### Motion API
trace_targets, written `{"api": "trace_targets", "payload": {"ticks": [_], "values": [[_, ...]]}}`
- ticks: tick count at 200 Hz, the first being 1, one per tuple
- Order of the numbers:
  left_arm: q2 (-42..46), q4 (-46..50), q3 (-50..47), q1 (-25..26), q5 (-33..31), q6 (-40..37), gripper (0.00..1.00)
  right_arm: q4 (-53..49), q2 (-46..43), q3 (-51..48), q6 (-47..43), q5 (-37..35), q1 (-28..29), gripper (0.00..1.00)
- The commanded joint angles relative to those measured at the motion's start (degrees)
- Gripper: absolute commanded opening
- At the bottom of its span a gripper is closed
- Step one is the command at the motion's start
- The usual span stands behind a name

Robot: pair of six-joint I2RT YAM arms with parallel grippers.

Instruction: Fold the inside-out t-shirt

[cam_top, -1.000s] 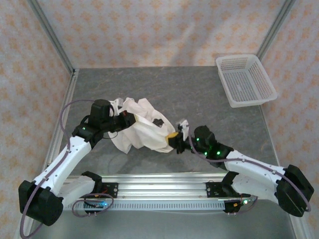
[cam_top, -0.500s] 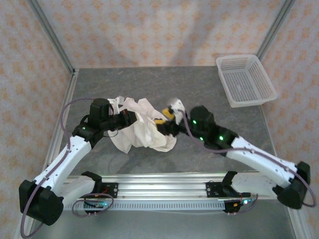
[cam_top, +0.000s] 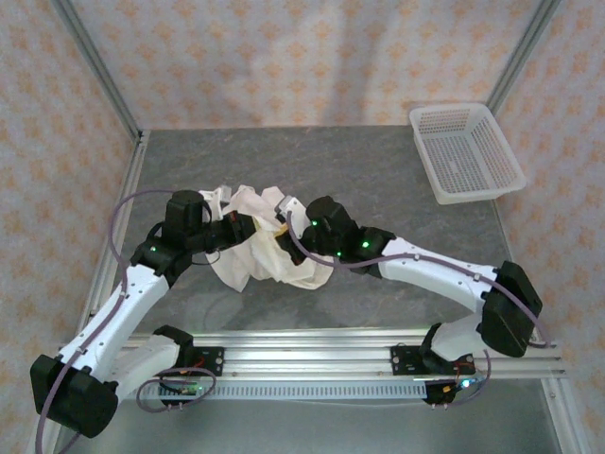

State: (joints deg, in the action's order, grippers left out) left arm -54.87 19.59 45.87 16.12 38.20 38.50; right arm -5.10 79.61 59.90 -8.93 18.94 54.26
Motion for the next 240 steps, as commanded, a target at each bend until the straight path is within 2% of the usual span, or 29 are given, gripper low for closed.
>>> {"api": "trace_targets", "payload": {"ticks": [1,14,27,47,65,86,111,128,159,199,213,240], "values": [[-1.81,5.0,2.38,-0.12,-6.84,-3.92,0.0,2.13,-7.1,-2.4,4.62,6.2,-0.21,0.0],[-4.18,4.74,1.9,-0.4,-8.82,-5.34,0.06,4.95,-9.64,-4.33,8.07,11.06,-0.76,0.0],[-6.24,2.23,1.17,-0.65,-7.32,-5.97,0.18,11.35,-11.53,-7.63,13.26,15.15,-1.41,0.0],[-5.62,-1.12,0.84,-0.61,-4.21,-6.15,0.33,15.8,-11.5,-10.19,19.21,15.78,-2.44,0.0],[-1.72,1.79,2.19,-0.61,-5.06,-9.19,0.44,15.09,-11.54,-10.26,21.86,14.43,-3.34,0.0],[4.99,7.12,2.88,-0.51,-7.52,-11.89,0.46,15.04,-9.48,-9.99,22.84,13.95,-3.99,0.0],[12.7,14.52,2.77,1.01,-11.49,-11.5,0.49,14.89,-7.69,-9.13,22.72,13.71,-4.24,0.0],[16.66,17.27,1.94,4.31,-13.91,-9.27,0.49,14.6,-6.72,-8.41,22.8,13.78,-4.51,0.0],[19.06,15.0,-1.34,12.97,-17.9,-6.6,0.48,14.81,-5.54,-8.08,23.22,13.15,-4.78,0.0],[8.6,14.25,0.56,25.14,-30.11,-12.21,0.48,13.15,-4.17,-6.14,24.09,14.41,-4.87,0.0],[4.12,15.24,2.65,30.02,-39.09,-12.89,0.48,12.7,-4.35,-6.02,24.18,14.21,-4.91,0.0],[-0.93,16.05,3.48,31.47,-54.05,-9.61,0.49,12.4,-4.98,-6.45,24.28,13.93,-4.87,0.0]]}}
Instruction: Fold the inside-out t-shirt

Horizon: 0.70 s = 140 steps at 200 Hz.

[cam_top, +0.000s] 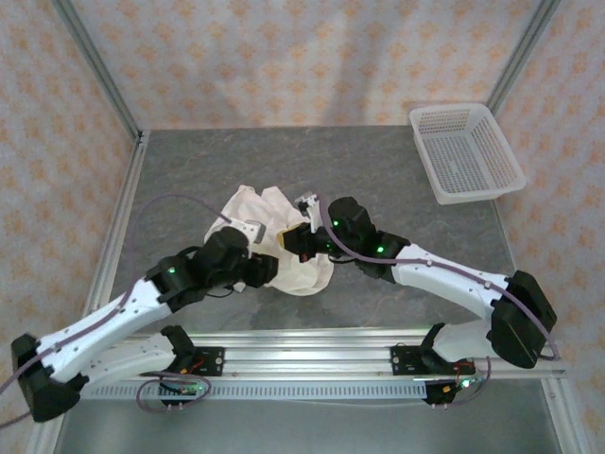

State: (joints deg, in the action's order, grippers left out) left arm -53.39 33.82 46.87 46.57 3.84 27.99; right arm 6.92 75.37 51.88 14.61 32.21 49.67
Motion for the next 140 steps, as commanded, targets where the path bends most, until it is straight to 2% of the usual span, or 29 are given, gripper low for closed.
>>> {"api": "trace_targets", "payload": {"ticks": [1,14,33,69,81,107,119,140], "values": [[-2.55,1.8,2.5,1.05,-20.07,0.87,0.49,0.38,-0.75,1.57,0.76,0.66,-0.28,0.0],[-4.05,0.37,2.18,1.03,-22.42,-0.72,0.51,0.29,-1.01,1.57,0.68,0.83,-0.3,0.0],[-7.53,-2.53,2.77,1.05,-19.65,-4.91,0.55,0.29,-1.5,1.71,0.48,0.83,-0.3,0.0],[-13.3,-3.2,4.67,0.72,-20.74,-6.29,0.55,-1.9,-1.24,2.99,0.57,-1.02,-0.41,0.0],[-13.29,-3.03,4.98,0.24,-21.25,-5.45,0.49,-3.34,-1.06,3.23,0.51,-2.37,-0.49,0.0],[-10.53,0.02,7.01,-1.79,-18.24,-3.2,0.23,-7.01,-1.96,1.99,1.13,-8.71,-1.36,0.0],[-8.39,2.33,9.36,-2.56,-13.56,-2.88,0.17,-9.32,-2.46,1.3,0.8,-11.8,-2.11,0.0],[-5.55,4.76,14.21,-3.97,-1.88,-2.38,0.16,-14.26,-2.02,-0.19,-3.56,-16.78,-2.3,0.0]]}}
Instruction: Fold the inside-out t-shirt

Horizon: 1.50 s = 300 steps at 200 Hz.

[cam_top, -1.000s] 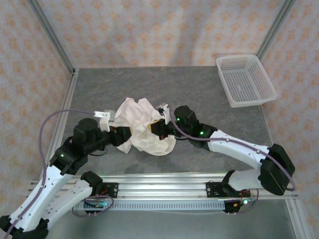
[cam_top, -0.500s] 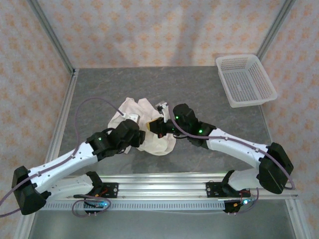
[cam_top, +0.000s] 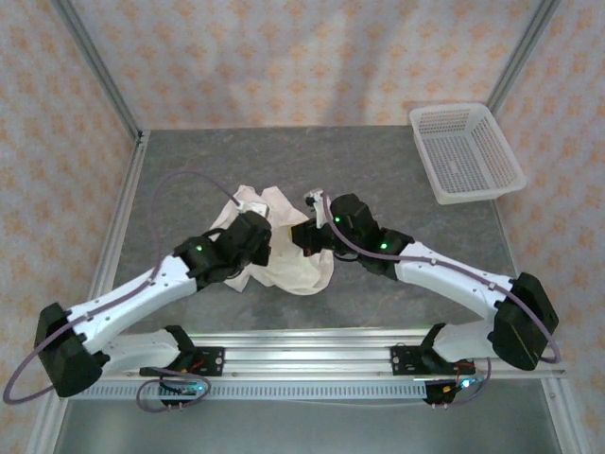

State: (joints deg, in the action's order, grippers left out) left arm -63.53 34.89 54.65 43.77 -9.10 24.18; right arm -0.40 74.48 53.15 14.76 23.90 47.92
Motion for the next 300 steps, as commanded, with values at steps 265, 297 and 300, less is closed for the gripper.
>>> {"api": "trace_targets", "payload": {"ticks": [265,297,300], "values": [[-6.79,0.17,12.08,-3.43,15.54,1.88,0.0,-10.18,0.21,-2.82,-4.56,-12.22,-0.55,0.0],[-3.7,3.95,13.97,-4.43,22.17,3.52,0.0,-11.87,2.67,-4.55,-4.48,-16.45,-0.56,0.15],[-3.64,4.23,14.11,-4.48,22.41,3.53,0.0,-12.07,2.69,-4.5,-4.37,-16.5,-0.57,0.18]]}}
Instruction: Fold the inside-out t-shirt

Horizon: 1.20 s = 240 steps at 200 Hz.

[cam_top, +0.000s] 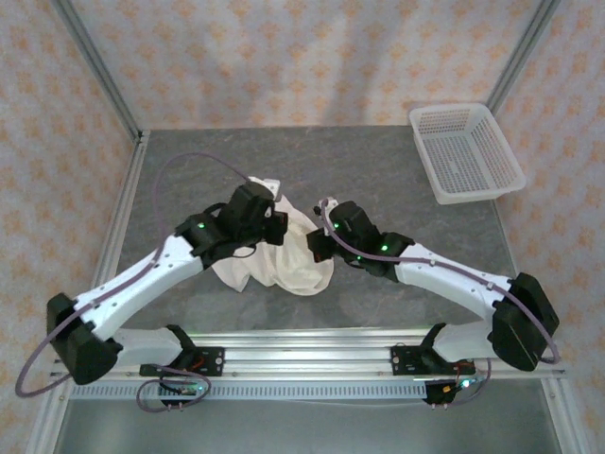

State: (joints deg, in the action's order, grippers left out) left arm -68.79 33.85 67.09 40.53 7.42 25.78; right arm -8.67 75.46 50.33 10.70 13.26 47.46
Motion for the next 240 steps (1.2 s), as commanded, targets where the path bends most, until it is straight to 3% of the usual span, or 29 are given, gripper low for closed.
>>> {"api": "trace_targets", "payload": {"ticks": [1,20,43,54,73,83,98,114,121,155,190,216,240], "values": [[1.68,5.36,1.66,-1.24,5.96,1.92,0.0,-3.9,1.75,-1.61,-0.23,-5.86,-0.1,0.18],[2.15,6.55,1.68,-1.33,5.64,1.95,0.0,-3.89,1.12,-0.8,-0.63,0.16,-0.09,0.32],[2.17,7.08,1.76,-1.58,4.3,1.57,0.0,0.17,0.75,-0.68,-0.82,10.59,0.26,0.33],[2.33,7.86,2.21,-2.0,2.97,1.32,0.0,-0.5,1.34,-0.31,-0.86,11.43,0.26,0.27],[2.91,11.92,3.3,-4.48,-3.73,2.64,0.0,-3.9,0.16,-1.06,1.81,5.06,-0.5,0.09],[3.35,14.06,3.02,-7.7,-5.43,4.4,0.0,-3.89,-1.97,-2.44,3.36,3.1,-1.46,0.07],[3.97,13.15,0.65,-13.57,-0.66,4.52,0.0,-1.32,-6.24,-4.77,4.87,3.71,-2.5,0.11],[2.36,9.73,-2.22,-16.55,7.6,5.83,0.0,3.78,-8.51,-5.32,2.7,15.34,-2.16,0.35],[0.67,8.96,-2.96,-16.75,9.22,5.61,0.0,5.14,-8.97,-5.04,2.43,18.44,-1.78,0.4],[-8.88,-0.88,-11.04,-21.36,15.08,9.78,0.0,7.02,-8.16,-4.21,2.14,15.99,-1.58,0.42],[-13.74,-6.07,-15.63,-27.88,15.47,13.3,0.0,6.63,-6.86,-4.75,2.76,11.71,-1.29,0.43],[-10.7,-1.07,-14.9,-32.19,12.64,9.32,0.23,6.08,-6.04,-4.9,3.12,11.61,-0.97,0.43],[-2.65,7.61,-11.66,-33.61,5.34,2.9,0.43,5.7,-5.12,-4.7,2.83,11.25,-0.7,0.44]]}}
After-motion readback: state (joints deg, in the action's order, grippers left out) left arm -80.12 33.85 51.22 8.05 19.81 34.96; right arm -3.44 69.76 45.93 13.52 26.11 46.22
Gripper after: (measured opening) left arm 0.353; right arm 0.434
